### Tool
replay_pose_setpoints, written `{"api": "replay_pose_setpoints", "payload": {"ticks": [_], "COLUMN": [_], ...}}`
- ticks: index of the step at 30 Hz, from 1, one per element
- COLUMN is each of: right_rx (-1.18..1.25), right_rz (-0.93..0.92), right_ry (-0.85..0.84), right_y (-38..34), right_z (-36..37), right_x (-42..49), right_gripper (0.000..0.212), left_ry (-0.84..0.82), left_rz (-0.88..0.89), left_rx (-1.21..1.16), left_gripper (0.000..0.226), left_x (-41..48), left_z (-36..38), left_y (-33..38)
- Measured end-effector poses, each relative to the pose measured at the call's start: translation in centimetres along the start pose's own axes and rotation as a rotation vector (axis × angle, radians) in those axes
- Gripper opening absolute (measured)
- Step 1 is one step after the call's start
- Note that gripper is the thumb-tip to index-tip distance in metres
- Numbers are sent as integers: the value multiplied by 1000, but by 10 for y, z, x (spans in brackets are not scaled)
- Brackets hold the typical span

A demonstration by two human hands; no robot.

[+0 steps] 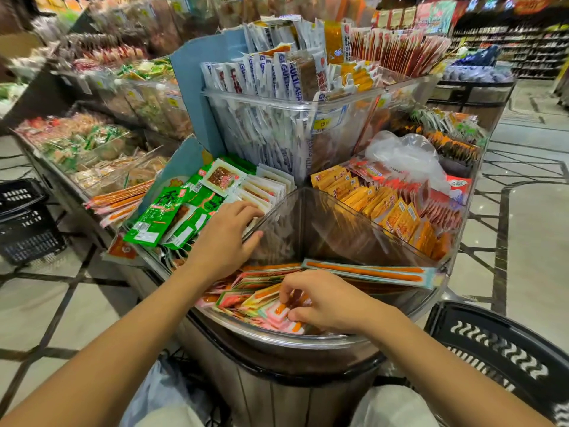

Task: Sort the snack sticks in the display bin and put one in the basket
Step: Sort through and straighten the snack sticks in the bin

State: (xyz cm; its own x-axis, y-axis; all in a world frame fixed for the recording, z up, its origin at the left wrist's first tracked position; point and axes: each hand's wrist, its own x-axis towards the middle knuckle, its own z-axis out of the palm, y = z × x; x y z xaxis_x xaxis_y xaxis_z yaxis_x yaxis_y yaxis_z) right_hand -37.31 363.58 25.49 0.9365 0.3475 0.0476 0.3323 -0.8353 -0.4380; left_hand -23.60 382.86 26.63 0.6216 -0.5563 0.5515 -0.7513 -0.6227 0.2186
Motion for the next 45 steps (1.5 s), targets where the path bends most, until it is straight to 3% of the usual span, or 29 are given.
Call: {"api": "replay_pose_setpoints", "payload": {"ticks": [5, 9, 12, 19, 24, 27, 29, 33, 37, 45], "right_rx": [19, -2, 88, 539, 445, 395, 392, 405, 490, 567], "right_rz": [-20, -41, -40, 43, 67, 91, 114, 157, 146, 157], "right_ry": [-16, 35, 180, 652, 840, 912, 953, 973, 960, 893], "right_y": [-1, -1, -3, -10, -9, -7, -7, -7, -7, 3], "right_z": [-1, -1, -6, -51, -97, -112, -118, -121, -122, -127], "right_x": [0, 0, -3, -10, -22, -27, -29, -31, -35, -32], "right_gripper": [33, 26, 19, 28, 20, 17, 16, 24, 37, 41], "left_ry": [-3, -3, 0, -10, -31, 20, -105, -210, -186, -206], "left_rz": [-2, 0, 8, 25, -6, 3, -40, -107, -148, -180], "left_rx": [4, 14, 21, 37, 35, -223, -518, -759, -740, -733], "left_gripper": [33, 33, 33, 31, 29, 21, 20, 14, 17, 15], "left_x": [0, 0, 0, 1, 6, 1, -8, -23, -25, -27], "left_z": [0, -1, -1, -3, -11, -15, -13, 9, 17, 19], "left_y": [0, 0, 0, 1, 16, 58, 93, 119, 117, 112]}}
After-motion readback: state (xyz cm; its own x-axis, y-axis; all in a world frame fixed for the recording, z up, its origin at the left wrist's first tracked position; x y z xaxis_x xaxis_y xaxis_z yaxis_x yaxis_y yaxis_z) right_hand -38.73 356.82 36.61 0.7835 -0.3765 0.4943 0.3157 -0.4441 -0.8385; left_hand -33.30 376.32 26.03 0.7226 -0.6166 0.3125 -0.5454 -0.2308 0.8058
